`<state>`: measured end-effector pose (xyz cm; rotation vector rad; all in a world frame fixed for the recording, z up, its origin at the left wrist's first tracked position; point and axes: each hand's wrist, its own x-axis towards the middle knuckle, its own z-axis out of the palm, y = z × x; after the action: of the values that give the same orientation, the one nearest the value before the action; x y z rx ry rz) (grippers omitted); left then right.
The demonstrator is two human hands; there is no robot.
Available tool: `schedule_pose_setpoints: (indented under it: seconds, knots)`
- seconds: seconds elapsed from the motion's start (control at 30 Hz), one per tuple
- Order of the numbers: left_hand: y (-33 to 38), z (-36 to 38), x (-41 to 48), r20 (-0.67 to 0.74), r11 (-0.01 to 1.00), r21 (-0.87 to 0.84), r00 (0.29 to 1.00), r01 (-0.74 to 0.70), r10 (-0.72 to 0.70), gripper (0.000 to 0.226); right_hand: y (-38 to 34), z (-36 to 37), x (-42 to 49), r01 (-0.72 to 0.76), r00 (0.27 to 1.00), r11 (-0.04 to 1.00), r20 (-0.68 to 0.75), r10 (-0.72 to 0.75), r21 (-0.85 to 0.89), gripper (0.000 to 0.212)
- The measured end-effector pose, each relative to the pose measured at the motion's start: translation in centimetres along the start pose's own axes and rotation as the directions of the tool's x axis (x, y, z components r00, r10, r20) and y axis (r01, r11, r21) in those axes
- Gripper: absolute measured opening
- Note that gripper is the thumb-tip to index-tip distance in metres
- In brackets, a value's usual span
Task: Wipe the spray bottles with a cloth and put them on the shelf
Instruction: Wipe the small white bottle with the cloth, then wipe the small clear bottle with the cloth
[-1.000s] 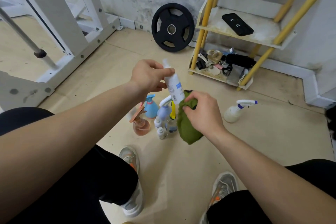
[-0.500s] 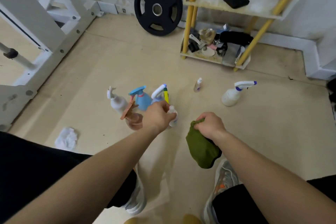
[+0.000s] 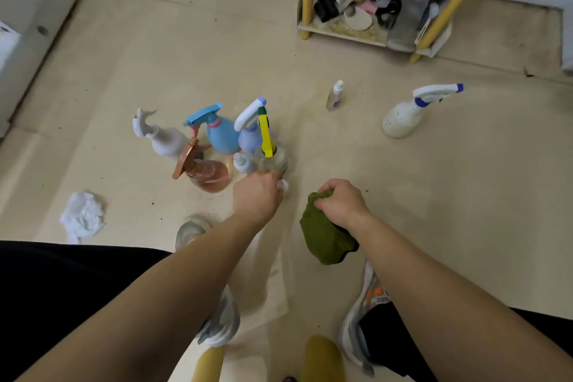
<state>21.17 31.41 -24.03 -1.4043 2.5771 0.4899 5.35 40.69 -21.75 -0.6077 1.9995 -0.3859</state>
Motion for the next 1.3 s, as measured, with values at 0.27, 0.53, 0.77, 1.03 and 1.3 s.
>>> schedule_pose_setpoints:
  seconds: [0.27, 0.53, 0.77, 1.03, 1.3]
  knots:
    - [-0.1, 0.5, -0.2, -0.001, 0.999, 0.021, 0.999, 0.038, -0.038, 0.026, 0.9, -0.3, 0.7, -0.031, 0.999, 0.998, -0.038, 0.033, 0.051, 0.015]
    - [0.5, -1.6, -0.8, -0.026, 0.999, 0.005, 0.999, 0.039, -0.039, 0.024, 0.3, -1.8, -0.7, -0.023, 0.995, 0.991, -0.089, 0.035, 0.134, 0.014]
    - [5.6, -6.8, 2.1, -0.092, 0.982, -0.185, 0.996, -0.022, 0.005, 0.025, -0.9, -4.7, -0.8, 0.071, 0.946, 0.946, -0.322, 0.036, 0.315, 0.015]
    - [9.2, -7.2, 14.1, -0.007, 0.920, -0.374, 0.992, 0.115, -0.127, 0.023, -1.2, -8.2, 4.4, 0.119, 0.932, 0.917, -0.360, 0.028, 0.380, 0.011]
    - [10.2, -1.6, 25.0, 0.061, 0.877, -0.448, 0.985, 0.174, -0.164, 0.051, 1.1, -8.3, 10.0, 0.111, 0.934, 0.877, -0.350, 0.069, 0.468, 0.012]
